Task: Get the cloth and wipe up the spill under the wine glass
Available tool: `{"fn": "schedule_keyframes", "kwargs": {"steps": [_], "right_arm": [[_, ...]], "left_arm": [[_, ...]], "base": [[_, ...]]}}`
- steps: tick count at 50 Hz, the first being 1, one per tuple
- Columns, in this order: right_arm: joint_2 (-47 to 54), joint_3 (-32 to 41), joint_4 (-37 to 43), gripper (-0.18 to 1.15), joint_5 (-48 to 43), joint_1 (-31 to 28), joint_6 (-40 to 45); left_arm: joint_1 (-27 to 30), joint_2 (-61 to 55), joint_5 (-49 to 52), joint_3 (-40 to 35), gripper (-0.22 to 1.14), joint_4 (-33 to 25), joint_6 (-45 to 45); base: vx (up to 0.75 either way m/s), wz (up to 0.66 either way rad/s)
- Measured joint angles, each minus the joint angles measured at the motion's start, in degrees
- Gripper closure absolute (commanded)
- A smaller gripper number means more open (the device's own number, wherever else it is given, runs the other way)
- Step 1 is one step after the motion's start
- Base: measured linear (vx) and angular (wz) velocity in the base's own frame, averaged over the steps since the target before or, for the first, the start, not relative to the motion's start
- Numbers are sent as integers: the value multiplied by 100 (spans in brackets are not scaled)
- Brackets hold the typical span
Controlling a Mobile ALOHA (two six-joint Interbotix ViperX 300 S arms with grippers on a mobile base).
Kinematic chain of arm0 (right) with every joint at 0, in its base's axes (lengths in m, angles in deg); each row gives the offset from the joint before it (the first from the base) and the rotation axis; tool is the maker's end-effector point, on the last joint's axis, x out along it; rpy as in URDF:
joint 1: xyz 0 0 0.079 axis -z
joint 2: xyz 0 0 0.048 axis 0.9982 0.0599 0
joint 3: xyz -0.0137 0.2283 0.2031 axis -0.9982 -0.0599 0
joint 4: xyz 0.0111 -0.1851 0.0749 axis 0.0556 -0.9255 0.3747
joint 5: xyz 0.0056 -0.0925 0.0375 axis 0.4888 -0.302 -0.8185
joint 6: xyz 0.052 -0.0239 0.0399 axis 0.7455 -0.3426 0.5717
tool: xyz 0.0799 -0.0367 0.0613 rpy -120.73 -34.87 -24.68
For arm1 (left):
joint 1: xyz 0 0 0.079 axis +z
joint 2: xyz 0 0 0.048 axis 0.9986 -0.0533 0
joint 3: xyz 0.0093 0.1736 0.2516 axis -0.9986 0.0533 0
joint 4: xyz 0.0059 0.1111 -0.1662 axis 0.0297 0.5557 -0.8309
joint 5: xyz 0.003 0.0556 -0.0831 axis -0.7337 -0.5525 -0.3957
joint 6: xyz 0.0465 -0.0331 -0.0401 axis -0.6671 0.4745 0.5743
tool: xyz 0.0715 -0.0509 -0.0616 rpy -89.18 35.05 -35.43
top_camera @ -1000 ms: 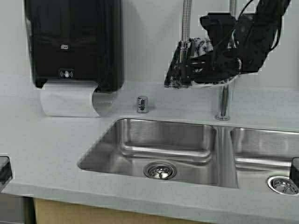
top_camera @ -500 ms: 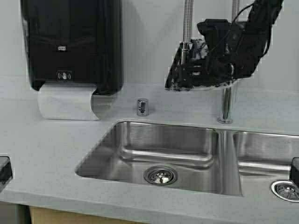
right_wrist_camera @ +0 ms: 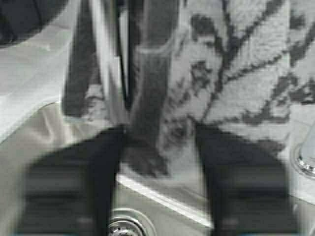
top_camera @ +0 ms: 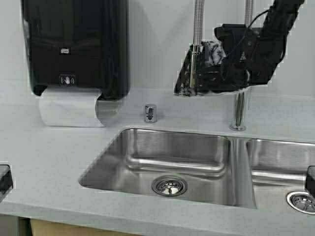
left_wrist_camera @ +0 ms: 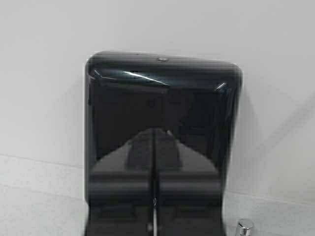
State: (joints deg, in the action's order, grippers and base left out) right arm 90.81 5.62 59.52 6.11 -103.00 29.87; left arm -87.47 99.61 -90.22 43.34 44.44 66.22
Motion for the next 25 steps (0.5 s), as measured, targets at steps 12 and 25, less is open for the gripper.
{"fn": "schedule_keyframes", "kwargs": {"steps": [12,25], "right_arm": [[26,26,-9,95,9,-18,0],[-510,-545,-18,92,0,-18,0]], "left_arm": [[0,0,0,0,90,0,0],[-9,0,0,18,90,0,0]], "base": [[0,0],[0,0]]}}
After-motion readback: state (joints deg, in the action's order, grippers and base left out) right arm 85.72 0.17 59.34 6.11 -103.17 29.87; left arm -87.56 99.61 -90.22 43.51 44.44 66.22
